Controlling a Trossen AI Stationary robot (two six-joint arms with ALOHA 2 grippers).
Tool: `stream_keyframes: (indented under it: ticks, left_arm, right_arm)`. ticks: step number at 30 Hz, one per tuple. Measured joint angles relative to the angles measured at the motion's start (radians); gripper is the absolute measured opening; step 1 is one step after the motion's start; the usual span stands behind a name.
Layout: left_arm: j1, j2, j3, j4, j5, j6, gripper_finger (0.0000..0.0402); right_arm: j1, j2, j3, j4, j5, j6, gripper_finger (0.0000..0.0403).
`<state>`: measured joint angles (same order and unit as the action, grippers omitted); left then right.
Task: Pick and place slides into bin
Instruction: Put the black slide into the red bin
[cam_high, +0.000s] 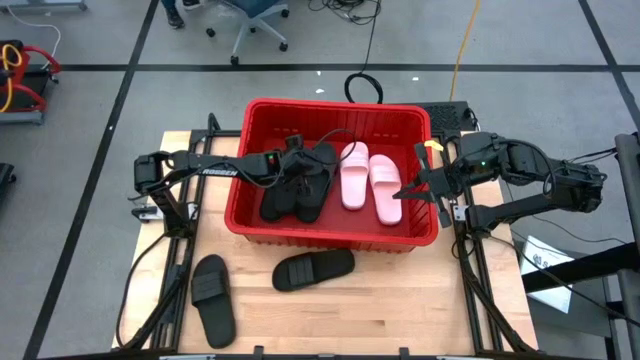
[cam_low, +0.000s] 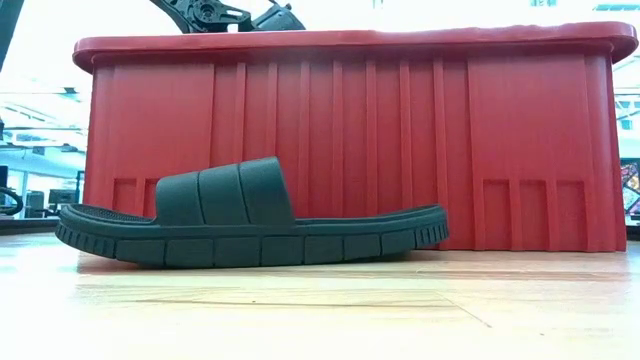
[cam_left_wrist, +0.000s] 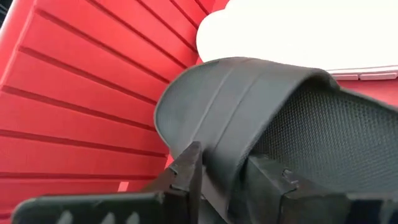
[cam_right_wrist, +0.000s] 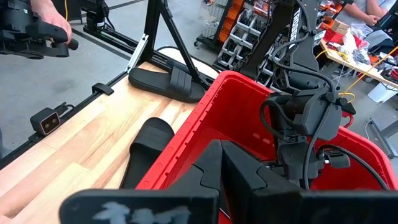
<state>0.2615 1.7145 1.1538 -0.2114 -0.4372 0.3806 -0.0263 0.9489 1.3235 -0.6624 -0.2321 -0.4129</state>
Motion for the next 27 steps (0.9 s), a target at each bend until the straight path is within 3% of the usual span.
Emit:
stream_keyframes:
  ticks: [13,27]
  left_arm:
    - [-0.012,0.000,0.001,-0.053,0.001,-0.208,0.0129]
    - [-0.040,0.000,0.017,-0.062,-0.006,-0.206,0.0129]
  right_arm:
    - [0.000,0.000,0.000,0.000,0.000,0.000,0.0000]
    - [0.000,0.000,0.000,0.000,0.000,0.000,0.0000]
